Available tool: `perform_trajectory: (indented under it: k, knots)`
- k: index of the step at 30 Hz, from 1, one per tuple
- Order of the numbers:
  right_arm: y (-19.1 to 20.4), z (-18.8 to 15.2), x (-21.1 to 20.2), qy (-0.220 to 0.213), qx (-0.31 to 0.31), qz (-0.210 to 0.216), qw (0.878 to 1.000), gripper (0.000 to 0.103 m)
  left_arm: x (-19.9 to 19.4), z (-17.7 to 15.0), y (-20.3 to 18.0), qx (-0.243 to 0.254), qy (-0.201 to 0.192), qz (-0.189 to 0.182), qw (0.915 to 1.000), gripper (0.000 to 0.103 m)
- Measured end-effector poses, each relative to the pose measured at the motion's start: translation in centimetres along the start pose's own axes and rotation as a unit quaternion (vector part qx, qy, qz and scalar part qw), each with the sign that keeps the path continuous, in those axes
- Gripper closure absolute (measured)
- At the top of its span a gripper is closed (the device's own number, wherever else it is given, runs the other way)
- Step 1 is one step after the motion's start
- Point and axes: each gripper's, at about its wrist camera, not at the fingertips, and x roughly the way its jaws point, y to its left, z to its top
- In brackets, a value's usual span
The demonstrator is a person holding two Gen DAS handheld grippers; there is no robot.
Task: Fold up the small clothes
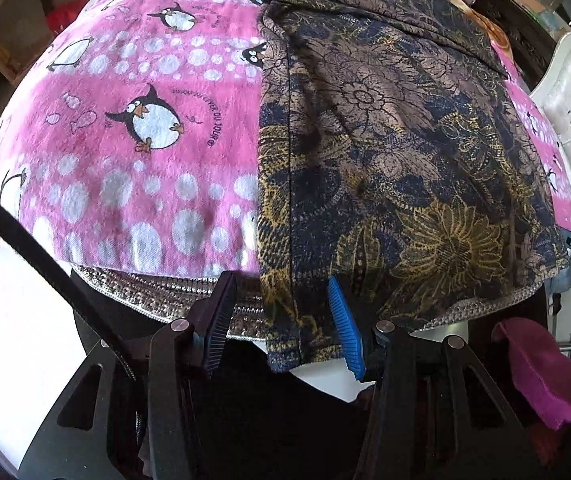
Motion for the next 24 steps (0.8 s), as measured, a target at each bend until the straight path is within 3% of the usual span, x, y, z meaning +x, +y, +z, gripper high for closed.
perform_trajectory:
  k: [5,11,19,22,24]
  knots:
    - [-0.2,0.0,-0.2,-0.002,0.003,-0.002,1.000,0.044,0.2,0.0,-1.0,0.020,0.008,0.003,0.9998,0.057]
    - [-0.6,-0.8,0.7,0.023,0.023,0.047,0.998,0.044,0.5,0.3,-0.9,0.001,0.009,-0.006,0.9999,0.050]
    - [0.8,-0.9,0.1,0.003,-0.007,0.071,0.997,0.086,0.7,0.6,-1.2,0.004,0.015,-0.004,0.9999,0.048]
    - [0.0,-0.6,-0.4,-0.009,0.009,0.084,0.996,0.086,0.9,0.8,-1.2,-0.003,0.015,-0.015,0.9998,0.040]
    - [0.1,-0.8,0.3,0.006,0.002,0.082,0.997,0.086,0.9,0.9,-1.3,-0.006,0.016,-0.020,0.9997,0.036]
